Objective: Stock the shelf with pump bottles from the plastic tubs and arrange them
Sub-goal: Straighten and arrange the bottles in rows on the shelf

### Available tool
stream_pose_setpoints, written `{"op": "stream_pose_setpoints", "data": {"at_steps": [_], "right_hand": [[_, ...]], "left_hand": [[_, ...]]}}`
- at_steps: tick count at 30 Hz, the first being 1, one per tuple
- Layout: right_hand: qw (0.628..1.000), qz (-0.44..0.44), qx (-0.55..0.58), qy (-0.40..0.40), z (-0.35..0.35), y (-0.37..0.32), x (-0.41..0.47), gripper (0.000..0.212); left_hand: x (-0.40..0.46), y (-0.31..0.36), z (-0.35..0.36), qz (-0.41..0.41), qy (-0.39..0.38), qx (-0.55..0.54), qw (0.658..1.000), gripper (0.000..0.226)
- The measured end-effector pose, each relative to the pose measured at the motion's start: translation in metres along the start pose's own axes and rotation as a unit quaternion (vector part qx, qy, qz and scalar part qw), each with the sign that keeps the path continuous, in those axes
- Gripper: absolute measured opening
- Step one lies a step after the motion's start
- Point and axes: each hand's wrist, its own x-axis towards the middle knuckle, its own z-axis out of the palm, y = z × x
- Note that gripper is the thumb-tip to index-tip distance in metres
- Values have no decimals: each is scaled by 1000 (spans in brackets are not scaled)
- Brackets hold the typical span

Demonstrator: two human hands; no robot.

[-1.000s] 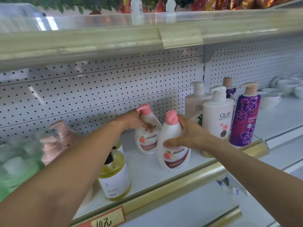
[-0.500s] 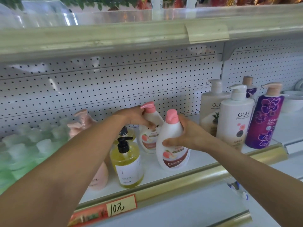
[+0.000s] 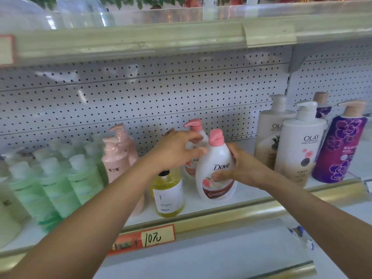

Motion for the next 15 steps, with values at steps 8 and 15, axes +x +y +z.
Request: {"op": "stream_pose_setpoints", "data": {"at_steps": [8,15], "right_hand": [[998,-39,35,-37,19,-9,2,79],[999,-37,25,-27,19,-11,0,78]], "left_hand": [[-15,8,11,-34,36,-16,999,55],[-19,15,12,-40,43,-7,998,58]]}}
